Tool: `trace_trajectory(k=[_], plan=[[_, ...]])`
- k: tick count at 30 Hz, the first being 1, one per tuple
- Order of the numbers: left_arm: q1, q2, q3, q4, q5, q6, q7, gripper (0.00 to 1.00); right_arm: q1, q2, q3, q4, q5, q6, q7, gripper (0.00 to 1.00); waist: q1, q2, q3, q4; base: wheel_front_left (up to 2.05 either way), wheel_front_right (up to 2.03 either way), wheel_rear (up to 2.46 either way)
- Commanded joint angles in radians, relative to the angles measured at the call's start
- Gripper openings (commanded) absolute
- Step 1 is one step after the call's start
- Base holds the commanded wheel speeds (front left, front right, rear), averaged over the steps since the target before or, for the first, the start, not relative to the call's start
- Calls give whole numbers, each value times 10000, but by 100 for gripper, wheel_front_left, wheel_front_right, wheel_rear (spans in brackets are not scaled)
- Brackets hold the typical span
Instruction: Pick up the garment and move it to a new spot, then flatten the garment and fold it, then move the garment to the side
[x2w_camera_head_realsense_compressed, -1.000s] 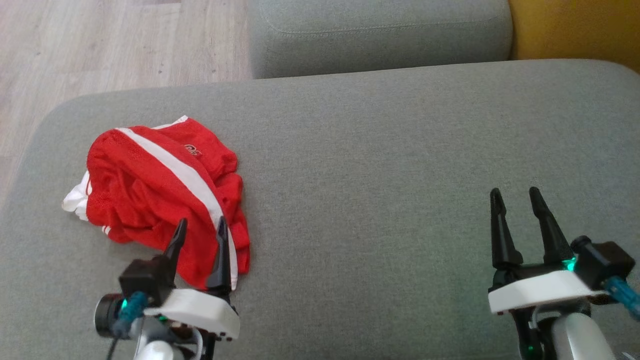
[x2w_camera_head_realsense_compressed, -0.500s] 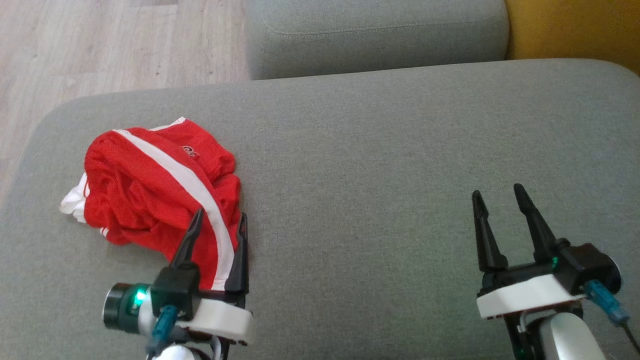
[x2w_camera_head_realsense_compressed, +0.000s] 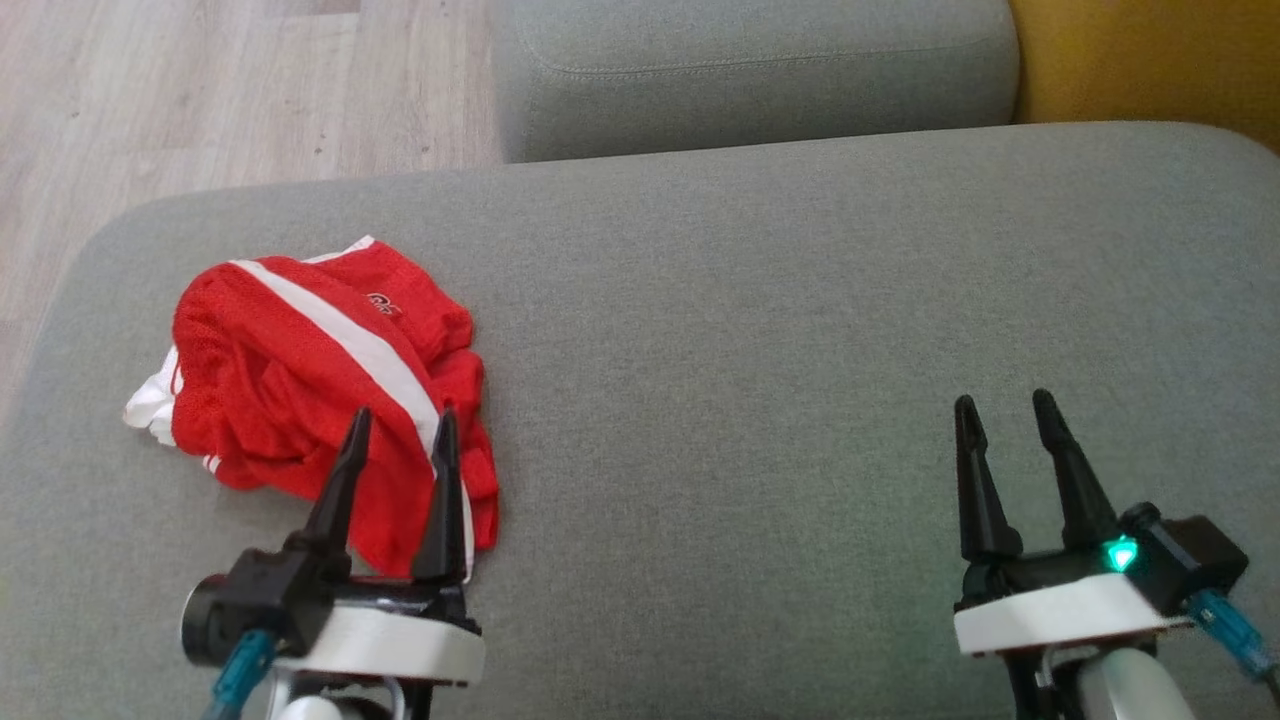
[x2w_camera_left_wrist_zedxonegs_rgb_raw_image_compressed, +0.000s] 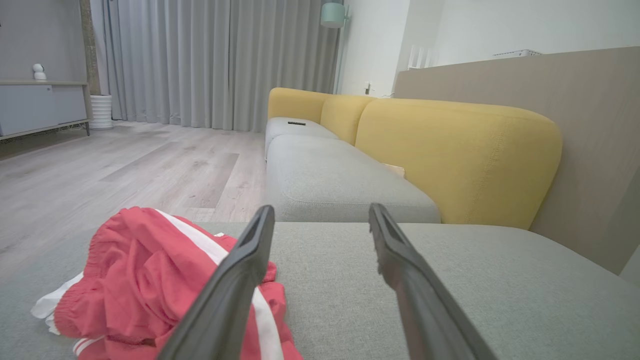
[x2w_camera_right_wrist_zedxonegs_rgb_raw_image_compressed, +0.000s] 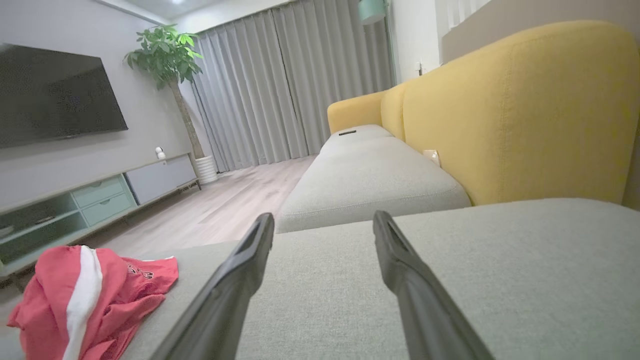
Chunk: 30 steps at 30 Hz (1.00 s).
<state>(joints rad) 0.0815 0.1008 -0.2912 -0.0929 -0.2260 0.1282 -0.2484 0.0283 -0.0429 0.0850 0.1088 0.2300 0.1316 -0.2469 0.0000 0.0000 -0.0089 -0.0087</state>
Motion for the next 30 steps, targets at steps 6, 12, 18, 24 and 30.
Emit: trace_trajectory(k=[6,12,18,24,30], plan=[[-129,-426,1138,367,104,-1092,-134,100,-258,-73,282,158,403,-9,-149,100,0,0,-19,-43,0,0,0],[-157,-498,1410,715,-2,-1577,-134,100,-340,-73,298,315,539,-9,-149,100,0,0,-25,-77,0,0,0],[-207,-503,1404,749,-184,-1531,-134,100,-353,-73,297,304,529,-9,-149,100,0,0,-32,-58,0,0,0],[-250,-504,1473,729,-202,-1434,-134,100,-314,-73,364,305,500,-9,-149,100,0,0,-60,205,0,0,0],[-270,-504,1587,670,-214,-1389,-134,100,-278,-73,544,334,535,-9,-149,100,0,0,-126,768,0,0,0]])
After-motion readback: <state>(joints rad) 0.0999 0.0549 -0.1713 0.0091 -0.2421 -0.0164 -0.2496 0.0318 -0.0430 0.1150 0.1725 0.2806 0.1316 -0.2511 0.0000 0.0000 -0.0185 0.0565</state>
